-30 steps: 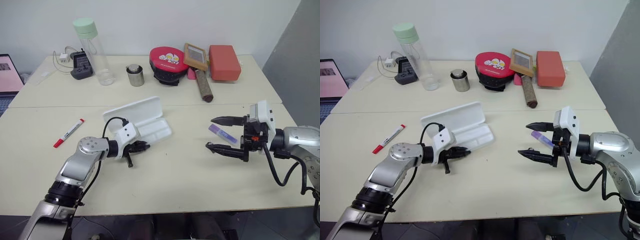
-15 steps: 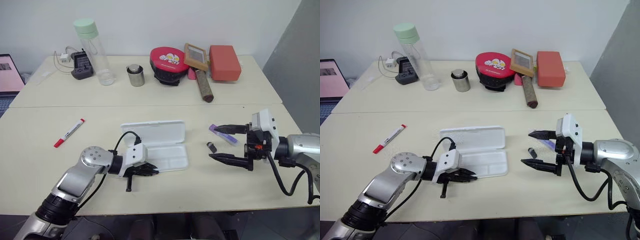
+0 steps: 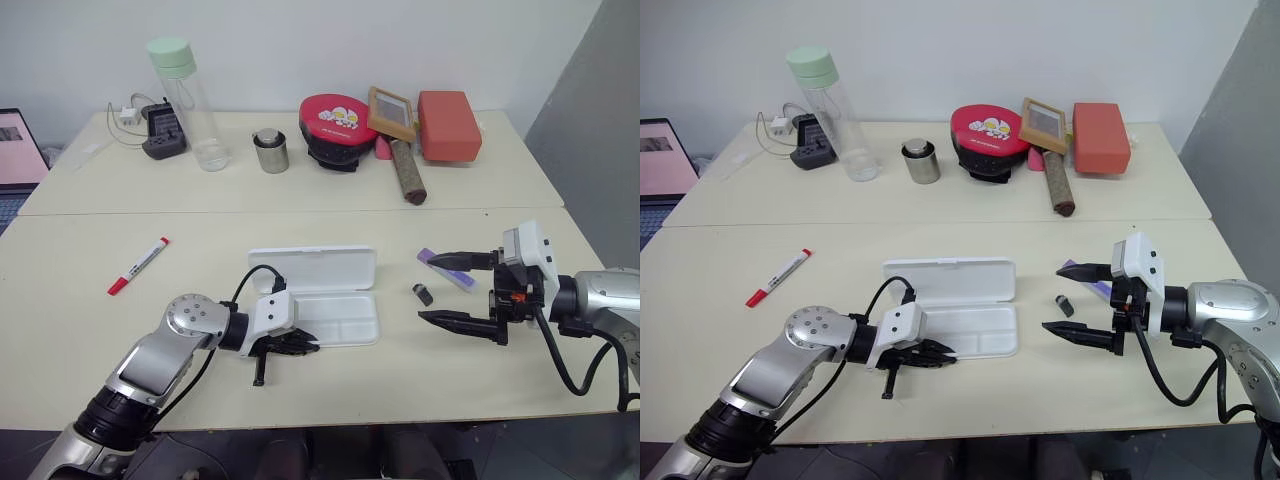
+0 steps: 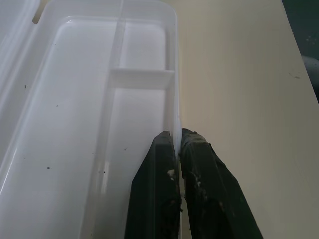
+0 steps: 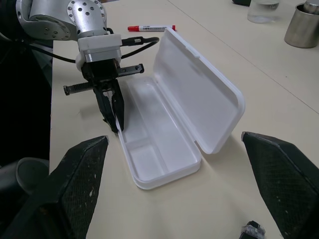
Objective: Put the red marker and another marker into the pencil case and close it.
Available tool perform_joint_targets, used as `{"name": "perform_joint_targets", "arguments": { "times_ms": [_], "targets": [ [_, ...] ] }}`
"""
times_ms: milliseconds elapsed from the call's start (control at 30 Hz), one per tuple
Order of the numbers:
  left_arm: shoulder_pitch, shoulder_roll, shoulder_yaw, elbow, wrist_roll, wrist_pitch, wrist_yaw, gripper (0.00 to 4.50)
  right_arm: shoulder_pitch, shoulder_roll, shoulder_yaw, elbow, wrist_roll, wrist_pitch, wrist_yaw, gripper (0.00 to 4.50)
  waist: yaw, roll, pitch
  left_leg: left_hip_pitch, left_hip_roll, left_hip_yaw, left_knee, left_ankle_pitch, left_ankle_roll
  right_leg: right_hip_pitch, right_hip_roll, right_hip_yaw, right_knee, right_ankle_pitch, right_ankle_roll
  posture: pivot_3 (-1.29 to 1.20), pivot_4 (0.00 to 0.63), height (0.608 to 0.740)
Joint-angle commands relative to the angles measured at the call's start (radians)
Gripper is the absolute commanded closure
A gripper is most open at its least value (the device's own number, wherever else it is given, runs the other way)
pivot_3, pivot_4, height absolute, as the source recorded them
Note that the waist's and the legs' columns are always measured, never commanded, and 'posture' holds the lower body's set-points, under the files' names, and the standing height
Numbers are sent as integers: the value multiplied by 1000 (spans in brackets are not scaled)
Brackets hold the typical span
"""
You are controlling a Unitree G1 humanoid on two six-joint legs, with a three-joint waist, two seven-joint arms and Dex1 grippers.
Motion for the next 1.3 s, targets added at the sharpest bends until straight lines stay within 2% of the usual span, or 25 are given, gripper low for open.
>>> {"name": "perform_joint_targets", "arguments": {
  "times_ms": [33,133,200,233,433,567,733,800,900,1033,1100,1200,1300],
  "targets": [
    [-4,-4,-8,0,10,-3,12,4465,-4,-8,-28,-20,8,-15,2,0,0,0,0,0,0,0,0,0,0,0,0,0,0,0,0,0,150,740],
    [6,-8,3,-28,-19,36,12,4465,1,-9,-28,-23,9,-15,3,0,0,0,0,0,0,0,0,0,0,0,0,0,0,0,0,0,150,740],
    [16,3,6,-48,-35,53,1,3899,1,-9,-30,-22,9,-15,4,0,0,0,0,0,0,0,0,0,0,0,0,0,0,0,0,0,150,740],
    [17,7,11,-52,-38,61,1,3782,1,-9,-29,-21,8,-16,4,0,-1,0,0,0,0,0,0,0,0,0,0,0,0,0,0,0,150,740],
    [20,11,55,-101,-90,104,13,2443,-7,-6,-25,-11,6,-21,10,0,-1,0,0,0,0,0,0,0,0,0,0,0,0,0,0,0,150,740],
    [45,31,129,-211,-209,188,7,1518,-21,1,-25,-5,20,-22,19,0,-2,0,0,0,1,-1,0,0,0,0,0,0,0,0,0,0,150,740],
    [31,8,251,-309,-379,315,73,380,-48,13,-34,-4,63,-12,29,0,-1,0,0,0,1,-1,0,0,0,0,0,0,0,0,0,0,150,740],
    [8,-1,349,-350,-496,385,130,29,-78,33,-45,-2,113,-1,20,0,-2,0,0,0,1,-2,0,0,0,0,0,0,0,0,0,0,150,740],
    [-25,5,479,-353,-601,451,220,29,-128,61,-44,9,154,2,7,0,-3,0,0,0,1,-3,0,0,0,0,0,0,0,0,0,0,150,740],
    [-45,57,596,-248,-593,465,279,29,-184,89,-7,28,143,-8,-7,0,-4,0,0,1,1,-2,0,0,0,0,1,0,0,0,0,0,150,740],
    [-21,108,602,-165,-508,419,285,29,-211,111,18,42,118,-18,-18,0,-4,0,0,2,1,-2,0,0,0,0,1,0,1,0,0,0,150,740],
    [-10,172,623,72,-349,283,330,29,-240,136,50,58,94,-28,-19,0,-5,0,0,3,1,-1,-1,0,0,0,1,1,1,0,0,0,150,740],
    [-54,208,639,324,-255,150,359,29,-243,142,60,64,86,-33,-12,0,-4,0,0,2,1,-1,-1,0,0,-1,1,1,0,0,0,0,150,740]
  ]
}}
